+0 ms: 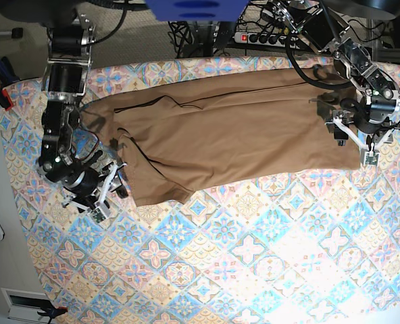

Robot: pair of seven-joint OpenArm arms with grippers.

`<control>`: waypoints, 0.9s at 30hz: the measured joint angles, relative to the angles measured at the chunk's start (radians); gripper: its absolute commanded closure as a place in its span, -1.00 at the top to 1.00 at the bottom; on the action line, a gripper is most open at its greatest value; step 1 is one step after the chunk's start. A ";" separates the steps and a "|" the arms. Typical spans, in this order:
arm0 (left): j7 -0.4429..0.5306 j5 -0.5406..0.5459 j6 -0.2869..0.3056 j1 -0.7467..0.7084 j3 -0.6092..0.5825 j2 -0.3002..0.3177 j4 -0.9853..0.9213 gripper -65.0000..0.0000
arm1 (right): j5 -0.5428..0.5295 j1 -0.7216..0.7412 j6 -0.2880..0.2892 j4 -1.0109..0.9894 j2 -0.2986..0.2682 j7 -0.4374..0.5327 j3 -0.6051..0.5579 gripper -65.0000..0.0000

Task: Layout the t-shirt on the table in an organized manner, then fold the t-shirt properly
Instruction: 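Pull the hem corner with the right gripper toward the folded edge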

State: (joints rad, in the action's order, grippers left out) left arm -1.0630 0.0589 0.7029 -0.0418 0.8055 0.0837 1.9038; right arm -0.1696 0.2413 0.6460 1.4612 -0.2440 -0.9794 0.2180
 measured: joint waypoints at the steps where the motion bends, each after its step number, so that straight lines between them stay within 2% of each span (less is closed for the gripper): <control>1: 0.000 0.000 0.001 0.000 0.000 0.000 0.000 0.31 | -0.002 0.014 0.012 -0.034 0.000 0.002 0.001 -0.01; 5: 0.000 0.000 0.000 0.000 0.000 0.000 0.000 0.31 | 0.005 0.057 0.018 -0.162 0.000 0.022 0.016 -0.01; 8: 0.000 -0.001 0.000 0.000 0.000 0.000 0.000 0.31 | 0.009 0.058 0.017 -0.234 0.013 0.088 0.056 -0.01; 13: 0.000 0.000 0.000 0.000 0.000 0.000 0.000 0.31 | 0.009 0.059 0.017 -0.380 0.019 0.139 0.061 -0.01; 14: 0.000 -0.001 0.000 0.000 0.000 0.000 0.000 0.31 | -0.008 0.058 0.018 -0.400 0.018 0.177 0.062 -0.01; 20: 0.000 -0.003 0.000 0.001 0.000 0.000 0.000 0.31 | 0.003 0.166 0.017 -0.522 0.019 0.195 0.056 -0.01; 27: 0.000 0.000 0.000 0.000 0.000 0.000 0.000 0.31 | -0.009 0.173 0.017 -0.584 0.050 0.217 0.057 -0.01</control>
State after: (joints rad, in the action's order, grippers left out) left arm -1.0626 0.0589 0.7033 -0.0418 0.8055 0.0834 1.9038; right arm -0.1787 0.4141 0.6628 0.8772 -0.1936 -0.7624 0.2752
